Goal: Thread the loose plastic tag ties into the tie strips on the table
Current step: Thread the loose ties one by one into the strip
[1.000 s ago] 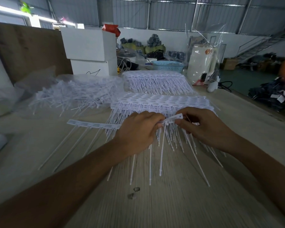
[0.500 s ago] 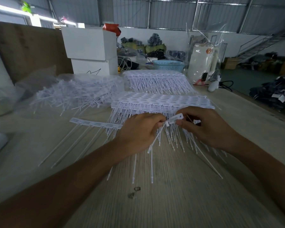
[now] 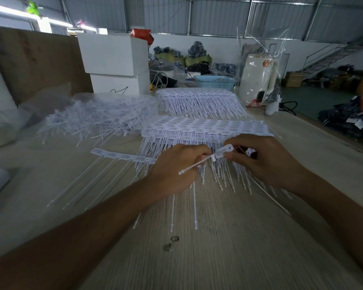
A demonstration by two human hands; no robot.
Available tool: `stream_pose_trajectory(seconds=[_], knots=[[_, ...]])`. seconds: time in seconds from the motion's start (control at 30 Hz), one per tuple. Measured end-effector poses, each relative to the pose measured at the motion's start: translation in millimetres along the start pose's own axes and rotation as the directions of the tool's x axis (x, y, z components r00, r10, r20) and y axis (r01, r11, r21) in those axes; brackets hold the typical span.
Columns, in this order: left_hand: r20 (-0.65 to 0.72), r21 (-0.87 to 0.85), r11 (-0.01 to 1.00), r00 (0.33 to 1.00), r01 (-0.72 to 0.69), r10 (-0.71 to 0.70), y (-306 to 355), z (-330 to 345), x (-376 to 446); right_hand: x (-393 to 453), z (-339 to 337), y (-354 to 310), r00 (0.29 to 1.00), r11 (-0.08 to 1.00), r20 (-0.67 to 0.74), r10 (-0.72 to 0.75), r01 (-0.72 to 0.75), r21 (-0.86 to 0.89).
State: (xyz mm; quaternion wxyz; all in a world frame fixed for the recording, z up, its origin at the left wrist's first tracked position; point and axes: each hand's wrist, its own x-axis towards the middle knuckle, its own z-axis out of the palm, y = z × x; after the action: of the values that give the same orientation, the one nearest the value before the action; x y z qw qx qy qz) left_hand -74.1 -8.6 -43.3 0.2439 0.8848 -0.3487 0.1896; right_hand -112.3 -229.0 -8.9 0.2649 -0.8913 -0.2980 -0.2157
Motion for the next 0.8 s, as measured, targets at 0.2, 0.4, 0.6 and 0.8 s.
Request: stream_pose_trajectory(seconds=[0.2,0.4,0.6,0.8], knots=[[0.014,-0.011,1.000,1.000,0.004,-0.004,-4,4,1,0,0,2,1.000,1.000,0.012,0.002,-0.001,-0.026],[-0.013,-0.184,0.981,0.997,0.068,-0.072,-7,9,3,-1,2,2,0.989,0.978,-0.007,-0.149,0.146,-0.150],[-0.045,-0.170,0.985,0.998,0.035,-0.043,-7,15,2,2,10,3,0.995,0.992,0.017,-0.100,0.101,-0.080],[-0.093,-0.181,0.982,0.993,0.052,-0.070,-6,11,1,-4,-7,20,0.993,0.999,0.102,0.053,-0.054,0.005]])
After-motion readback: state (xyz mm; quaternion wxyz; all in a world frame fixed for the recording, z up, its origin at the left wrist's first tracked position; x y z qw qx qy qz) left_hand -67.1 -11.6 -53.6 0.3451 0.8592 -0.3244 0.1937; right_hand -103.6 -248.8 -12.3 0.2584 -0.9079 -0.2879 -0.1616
